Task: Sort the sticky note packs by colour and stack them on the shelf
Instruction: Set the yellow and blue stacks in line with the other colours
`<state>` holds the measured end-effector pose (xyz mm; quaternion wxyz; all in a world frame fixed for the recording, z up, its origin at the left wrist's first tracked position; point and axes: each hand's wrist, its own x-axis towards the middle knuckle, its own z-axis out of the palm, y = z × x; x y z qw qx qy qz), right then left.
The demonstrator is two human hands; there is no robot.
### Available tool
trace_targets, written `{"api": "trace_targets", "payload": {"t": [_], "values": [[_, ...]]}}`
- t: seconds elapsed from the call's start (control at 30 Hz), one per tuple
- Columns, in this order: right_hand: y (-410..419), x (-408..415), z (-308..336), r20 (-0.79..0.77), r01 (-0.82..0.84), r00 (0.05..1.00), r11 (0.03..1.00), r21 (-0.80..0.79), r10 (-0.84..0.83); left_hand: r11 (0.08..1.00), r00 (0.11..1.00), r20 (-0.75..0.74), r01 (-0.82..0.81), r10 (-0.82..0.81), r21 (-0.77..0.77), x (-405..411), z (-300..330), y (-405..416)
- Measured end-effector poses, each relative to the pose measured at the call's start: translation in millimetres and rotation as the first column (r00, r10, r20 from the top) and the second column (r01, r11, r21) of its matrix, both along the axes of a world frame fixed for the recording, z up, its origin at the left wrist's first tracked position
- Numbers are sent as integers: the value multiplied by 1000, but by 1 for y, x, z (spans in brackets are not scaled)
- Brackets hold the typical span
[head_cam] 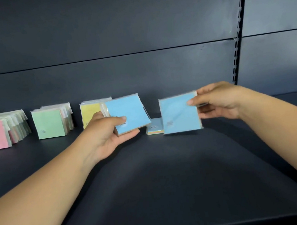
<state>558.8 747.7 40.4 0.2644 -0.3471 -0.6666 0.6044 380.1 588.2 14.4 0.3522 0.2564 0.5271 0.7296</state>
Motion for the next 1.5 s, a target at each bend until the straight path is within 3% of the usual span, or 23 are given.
{"api": "trace_targets", "payload": {"t": [0.13,0.2,0.33,0.47,0.57,0.77,0.83,0.9,1.0,1.1,1.17,1.37,1.5], "values": [[-7,6,12,-302,-27,953,994,-106,-7,998,999,33,37,-39,55,-1,4,-4],[-14,3,13,-357,-84,933,991,-106,41,993,995,19,92,-94,69,2,6,-6],[-25,-7,7,-293,-166,945,984,-56,143,965,969,-8,246,-246,96,12,11,-9],[-30,-15,-1,-261,-118,959,993,-7,112,933,933,-74,357,-353,53,22,12,-9],[-36,-19,-4,-278,-89,955,994,59,102,948,946,-107,314,-307,55,28,9,-6],[-41,-30,-9,-208,62,978,925,374,19,981,981,-100,174,-165,83,19,4,2],[-32,-36,-12,-118,105,991,916,386,-64,989,994,-79,81,-72,122,11,7,3],[-19,-45,-19,156,45,981,913,404,-117,991,998,-60,-13,21,130,-1,8,1],[-6,-57,-31,540,-128,825,878,461,-163,993,995,-68,-67,74,100,-14,9,-4],[-1,-66,-36,706,-291,693,840,458,-145,992,993,-60,-96,101,81,-22,11,-6],[2,-69,-39,743,-351,657,820,452,-128,992,991,-67,-107,112,71,-24,12,-6],[3,-64,-43,575,-196,813,888,416,-89,996,991,-98,-87,88,11,-26,5,-2],[-6,-61,-31,217,-29,973,903,430,-72,997,993,-92,-77,74,-24,-26,1,0]]}}
